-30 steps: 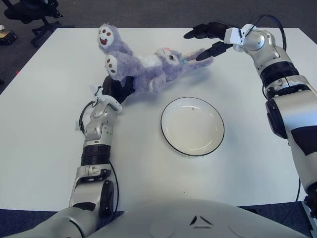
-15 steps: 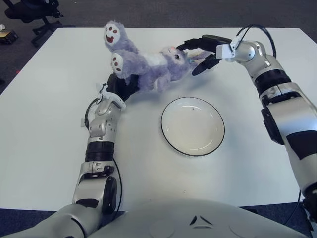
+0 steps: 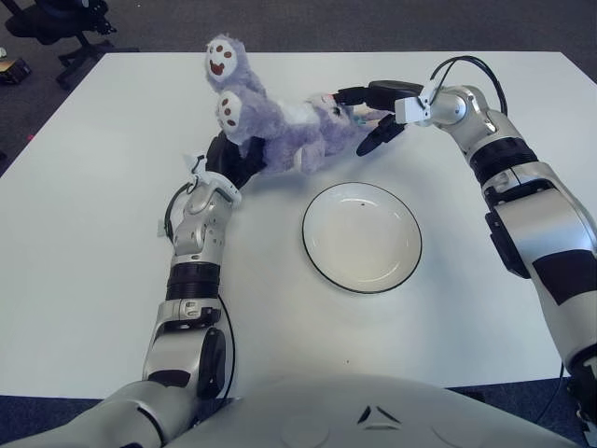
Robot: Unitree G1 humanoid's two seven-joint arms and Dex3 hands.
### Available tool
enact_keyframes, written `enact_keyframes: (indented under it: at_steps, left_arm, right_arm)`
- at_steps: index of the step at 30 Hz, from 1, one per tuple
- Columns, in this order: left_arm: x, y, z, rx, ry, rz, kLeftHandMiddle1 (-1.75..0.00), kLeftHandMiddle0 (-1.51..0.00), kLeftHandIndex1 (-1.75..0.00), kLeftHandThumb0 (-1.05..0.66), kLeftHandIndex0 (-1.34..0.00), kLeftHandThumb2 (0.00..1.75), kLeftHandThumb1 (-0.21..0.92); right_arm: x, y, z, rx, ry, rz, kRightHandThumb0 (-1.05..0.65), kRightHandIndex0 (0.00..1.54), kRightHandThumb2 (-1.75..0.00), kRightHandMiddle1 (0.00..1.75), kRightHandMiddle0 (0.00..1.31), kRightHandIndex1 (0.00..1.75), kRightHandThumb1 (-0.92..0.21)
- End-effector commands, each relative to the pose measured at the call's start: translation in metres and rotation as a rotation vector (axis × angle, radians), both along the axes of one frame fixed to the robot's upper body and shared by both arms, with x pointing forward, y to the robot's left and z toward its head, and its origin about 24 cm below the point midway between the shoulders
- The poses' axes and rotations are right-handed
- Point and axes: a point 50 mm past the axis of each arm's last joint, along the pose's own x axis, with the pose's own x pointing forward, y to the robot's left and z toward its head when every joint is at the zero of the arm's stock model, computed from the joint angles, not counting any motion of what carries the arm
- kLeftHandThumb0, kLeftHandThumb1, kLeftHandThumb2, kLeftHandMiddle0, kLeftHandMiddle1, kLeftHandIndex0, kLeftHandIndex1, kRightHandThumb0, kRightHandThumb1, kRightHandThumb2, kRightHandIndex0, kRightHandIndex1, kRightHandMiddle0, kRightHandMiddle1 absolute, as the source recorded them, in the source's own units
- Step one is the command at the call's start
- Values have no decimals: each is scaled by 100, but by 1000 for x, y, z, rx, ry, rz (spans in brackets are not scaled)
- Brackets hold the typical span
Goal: Put the doll into the plate.
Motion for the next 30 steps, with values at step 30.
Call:
enact_keyframes:
  at_steps: [30]
  left_arm:
    - [3,-28,25,-16,-46,9,-175,-97,-175,18,-69,91,43]
  right_arm:
    - [-5,14,-22,40,-11,-14,-82,5,0,1,16,0,-80]
